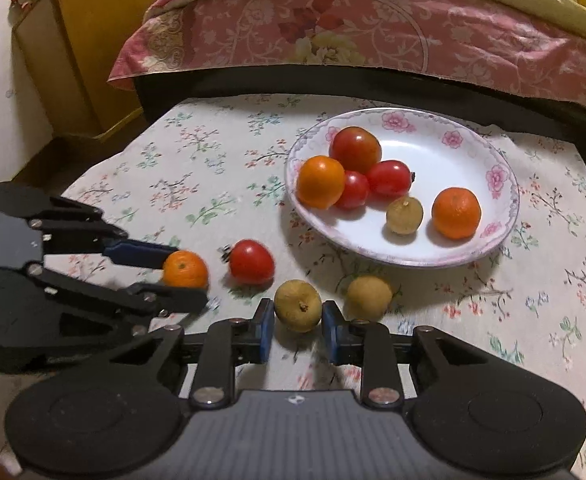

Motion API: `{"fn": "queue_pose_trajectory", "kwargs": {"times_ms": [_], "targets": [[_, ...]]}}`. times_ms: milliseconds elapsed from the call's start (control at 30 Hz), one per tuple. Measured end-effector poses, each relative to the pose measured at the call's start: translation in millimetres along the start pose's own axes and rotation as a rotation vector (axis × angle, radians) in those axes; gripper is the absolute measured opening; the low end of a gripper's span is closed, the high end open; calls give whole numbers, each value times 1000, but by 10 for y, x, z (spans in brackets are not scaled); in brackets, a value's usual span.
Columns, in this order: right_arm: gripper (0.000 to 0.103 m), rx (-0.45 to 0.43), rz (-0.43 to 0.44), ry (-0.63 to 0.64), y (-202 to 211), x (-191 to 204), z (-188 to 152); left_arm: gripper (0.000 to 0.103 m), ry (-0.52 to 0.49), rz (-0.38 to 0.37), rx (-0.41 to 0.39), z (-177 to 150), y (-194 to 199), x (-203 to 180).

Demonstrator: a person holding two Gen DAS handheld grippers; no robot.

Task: Organize fruits
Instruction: 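Grasp the small orange with the left tool while the right tool lifts the tan fruit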

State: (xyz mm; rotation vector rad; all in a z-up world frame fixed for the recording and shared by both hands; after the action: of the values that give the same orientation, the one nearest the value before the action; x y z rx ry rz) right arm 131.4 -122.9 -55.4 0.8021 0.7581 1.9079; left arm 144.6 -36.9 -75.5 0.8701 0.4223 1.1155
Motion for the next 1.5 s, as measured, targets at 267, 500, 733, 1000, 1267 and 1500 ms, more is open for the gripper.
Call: {"fn": "queue_pose_trajectory", "kwargs": {"times_ms": [267,500,733,1000,1267,1500], "targets": [[27,62,-1,-3,357,150,-376,42,-15,-6,14,-161,132,-133],[27,87,-54,6,457,197,-590,50,2,6,-3,-109,106,-75],[31,85,-42,4,378,160,-619,59,-9,19,-1,-95,12,-61],[33,90,-61,50,345,192,-605,63,-2,25,0,-104,-61,-49],[32,104,-67,40,376,178,-607,41,-12,13,3,-89,-44,-91],[27,102,-58,27,392,185,-597,39,-22,2,11,-106,2,-136]]}}
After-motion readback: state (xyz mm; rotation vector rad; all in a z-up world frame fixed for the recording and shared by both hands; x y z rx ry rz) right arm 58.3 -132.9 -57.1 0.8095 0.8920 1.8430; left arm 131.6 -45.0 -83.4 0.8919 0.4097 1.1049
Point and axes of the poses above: each gripper's, at about its wrist camera, not at the fingertips, and y roughly against the way its jaws point, x to its left, z to its top, the point moved 7 cm from there along -y, roughly the way its jaws point, and after that the axes turned 7 degrees about z, right-handed, at the moved point
